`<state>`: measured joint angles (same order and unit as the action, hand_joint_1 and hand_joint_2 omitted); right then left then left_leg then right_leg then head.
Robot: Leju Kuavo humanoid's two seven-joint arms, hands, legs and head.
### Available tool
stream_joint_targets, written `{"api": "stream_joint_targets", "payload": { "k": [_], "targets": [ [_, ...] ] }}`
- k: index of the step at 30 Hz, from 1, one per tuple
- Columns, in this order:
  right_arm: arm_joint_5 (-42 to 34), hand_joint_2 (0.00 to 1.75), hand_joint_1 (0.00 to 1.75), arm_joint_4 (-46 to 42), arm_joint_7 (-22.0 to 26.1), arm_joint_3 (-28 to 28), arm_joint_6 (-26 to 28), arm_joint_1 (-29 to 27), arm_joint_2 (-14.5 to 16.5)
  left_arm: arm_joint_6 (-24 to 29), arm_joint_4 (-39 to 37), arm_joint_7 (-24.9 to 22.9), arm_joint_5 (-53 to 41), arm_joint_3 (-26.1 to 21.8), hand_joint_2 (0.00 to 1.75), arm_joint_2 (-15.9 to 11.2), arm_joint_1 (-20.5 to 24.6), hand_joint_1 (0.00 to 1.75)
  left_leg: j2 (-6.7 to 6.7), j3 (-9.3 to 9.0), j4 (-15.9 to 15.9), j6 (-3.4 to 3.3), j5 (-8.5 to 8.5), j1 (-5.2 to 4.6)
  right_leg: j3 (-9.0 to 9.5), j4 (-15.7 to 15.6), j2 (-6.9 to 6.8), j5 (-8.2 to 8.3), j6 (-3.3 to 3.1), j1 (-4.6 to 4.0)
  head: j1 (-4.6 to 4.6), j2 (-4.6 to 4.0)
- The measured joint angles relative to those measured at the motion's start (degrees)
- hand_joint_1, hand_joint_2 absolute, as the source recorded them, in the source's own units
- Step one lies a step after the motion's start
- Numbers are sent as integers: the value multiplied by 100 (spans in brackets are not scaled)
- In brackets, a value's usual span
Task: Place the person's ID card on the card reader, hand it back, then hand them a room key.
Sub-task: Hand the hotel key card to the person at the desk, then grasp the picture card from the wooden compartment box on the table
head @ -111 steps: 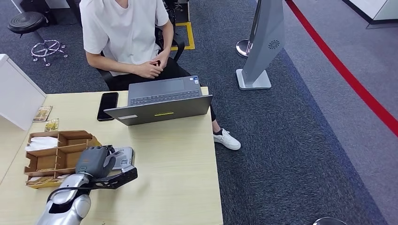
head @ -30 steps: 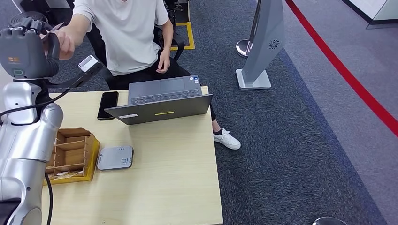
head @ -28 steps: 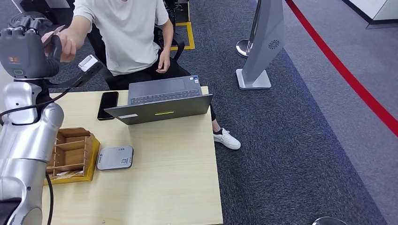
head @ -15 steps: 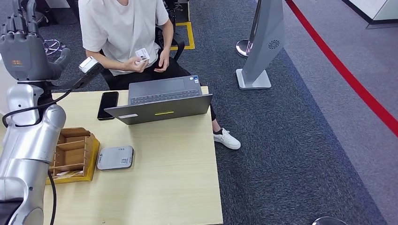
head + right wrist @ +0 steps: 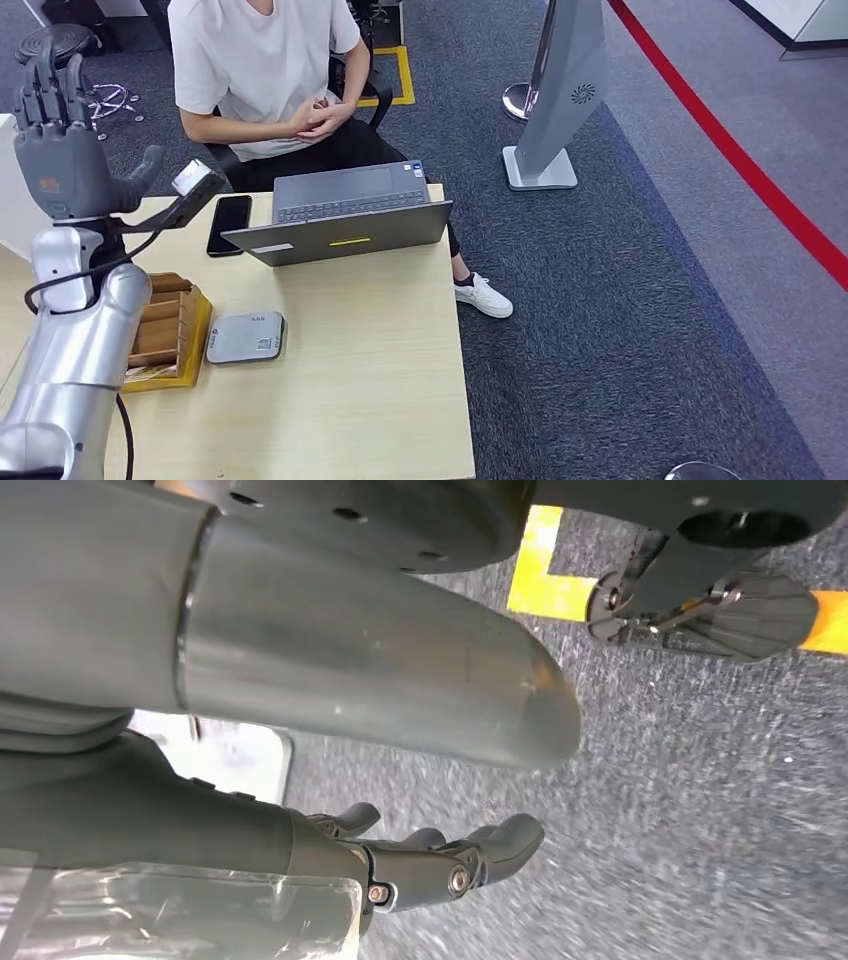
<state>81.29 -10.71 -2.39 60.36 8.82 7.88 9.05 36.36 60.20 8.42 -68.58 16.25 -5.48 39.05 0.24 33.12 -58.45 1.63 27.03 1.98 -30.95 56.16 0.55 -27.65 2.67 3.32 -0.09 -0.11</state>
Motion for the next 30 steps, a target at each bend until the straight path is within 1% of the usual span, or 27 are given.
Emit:
{"api": "stream_joint_targets", "payload": {
  "k": [1,4,7,9,12,15,17,26,28,30],
  "targets": [
    [-88,0,0,0,26,63,30,-37,0,29,430,30,-11,1,175,-42,-447,0,8,-4,1,2,8,-1,1,0,9,-6,1,1,-2,0],
    [-302,0,0,-1,56,273,102,-143,-1,228,1809,220,-141,0,175,-152,-1997,0,23,-9,2,1,32,-1,-1,-2,24,-26,4,1,-8,1],
    [-404,0,0,-2,56,438,143,-191,-8,328,2925,707,-256,-35,175,-158,-3374,0,22,-5,0,-5,47,0,-3,-5,19,-44,9,1,-2,1],
    [-469,0,0,-2,64,534,160,-195,-17,337,3521,1142,-268,-120,175,-71,-4112,0,20,-5,0,-8,54,-1,-2,-6,14,-51,7,2,0,1],
    [-564,0,0,-2,94,659,212,-191,-31,338,4093,1614,-156,-335,175,129,-4830,0,14,-5,-1,-8,57,-1,0,-8,6,-53,6,1,1,1],
    [-632,0,0,-2,108,771,267,-186,-39,338,4407,1907,-32,-585,175,319,-5262,0,12,-7,-1,-7,57,1,3,-7,3,-53,6,0,-2,1],
    [-636,0,0,-2,108,826,274,-186,-43,338,4528,1982,-2,-696,175,415,-5431,0,9,-9,-1,-6,55,3,6,-7,-1,-53,5,-1,-2,0],
    [-712,0,0,-2,76,941,274,-170,-46,338,4720,2117,111,-915,175,603,-5702,0,5,-20,-1,-7,53,3,25,-6,-5,-52,5,-1,-1,1],
    [-721,0,0,-2,16,980,269,-165,-46,334,4718,2046,128,-984,175,620,-5787,0,5,-21,-1,-8,53,3,25,-6,-5,-53,5,-1,-1,1],
    [-703,0,0,-2,-68,1001,249,-164,-46,293,4656,1665,14,-1026,175,571,-5893,0,5,-22,-1,-8,54,3,23,-6,-5,-53,4,-1,-1,1]
  ]
}}
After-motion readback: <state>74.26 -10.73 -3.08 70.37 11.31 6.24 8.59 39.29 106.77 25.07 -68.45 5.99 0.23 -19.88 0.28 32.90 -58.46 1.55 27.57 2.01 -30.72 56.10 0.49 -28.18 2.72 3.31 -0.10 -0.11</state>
